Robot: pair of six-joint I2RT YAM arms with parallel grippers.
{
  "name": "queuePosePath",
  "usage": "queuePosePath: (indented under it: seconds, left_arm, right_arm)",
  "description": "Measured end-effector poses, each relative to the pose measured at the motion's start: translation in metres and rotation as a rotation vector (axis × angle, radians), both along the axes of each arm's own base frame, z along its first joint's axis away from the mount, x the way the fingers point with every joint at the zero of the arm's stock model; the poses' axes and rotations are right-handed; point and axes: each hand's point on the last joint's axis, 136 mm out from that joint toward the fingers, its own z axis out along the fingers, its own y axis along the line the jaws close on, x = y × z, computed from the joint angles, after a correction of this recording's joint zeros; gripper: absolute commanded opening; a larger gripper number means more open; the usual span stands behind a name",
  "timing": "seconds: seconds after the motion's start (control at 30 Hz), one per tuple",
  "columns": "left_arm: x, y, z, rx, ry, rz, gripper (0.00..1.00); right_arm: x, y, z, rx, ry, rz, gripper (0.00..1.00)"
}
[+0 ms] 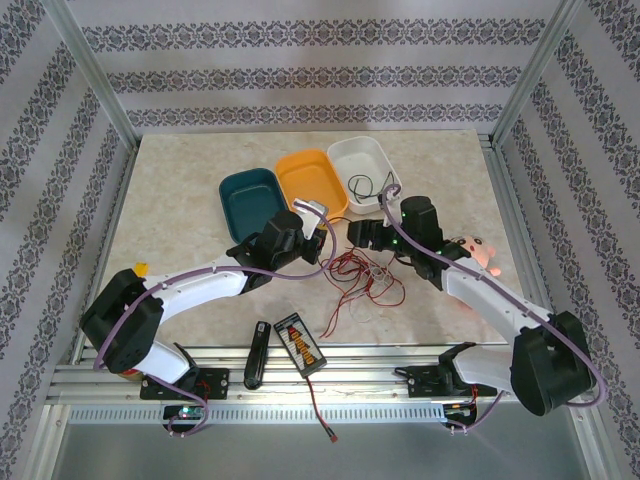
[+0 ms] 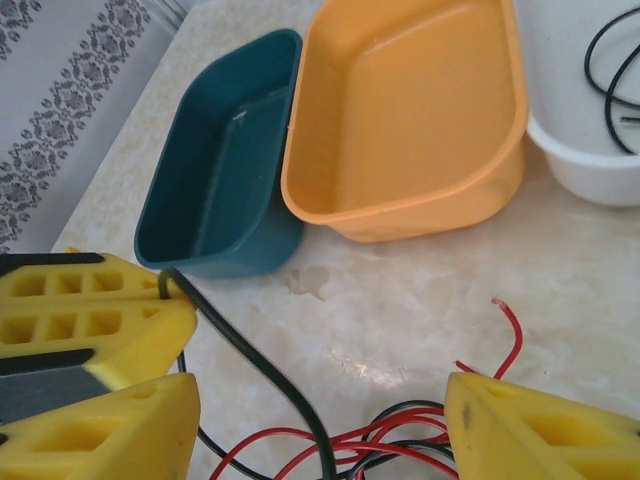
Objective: Untangle the cables
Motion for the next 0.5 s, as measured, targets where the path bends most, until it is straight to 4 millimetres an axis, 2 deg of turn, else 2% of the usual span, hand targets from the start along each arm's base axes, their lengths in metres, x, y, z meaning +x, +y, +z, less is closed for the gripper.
queuePosePath:
  seconds: [0.13, 0.27, 0.4, 0.5]
  left_arm:
    - [-0.001, -0.003, 0.003, -0.007, -0.01, -0.02, 0.0]
    - [-0.001, -0.006, 0.005, -0.018, -0.017, -0.033, 0.0]
    - [-0.002, -0.008, 0.008, -0.029, -0.023, -0.043, 0.0]
    - [-0.003, -0.009, 0.008, -0.035, -0.022, -0.051, 0.0]
  right_arm:
    - [0.001, 0.003, -0.008, 0.002, 0.022, 0.014, 0.62]
    - [0.002, 0.007, -0.008, 0.019, 0.024, 0.024, 0.49]
    - [0.002, 0.009, -0.01, 0.027, 0.04, 0.019, 0.42]
    - [0.001, 0.014, -0.009, 0.025, 0.035, 0.026, 0.18]
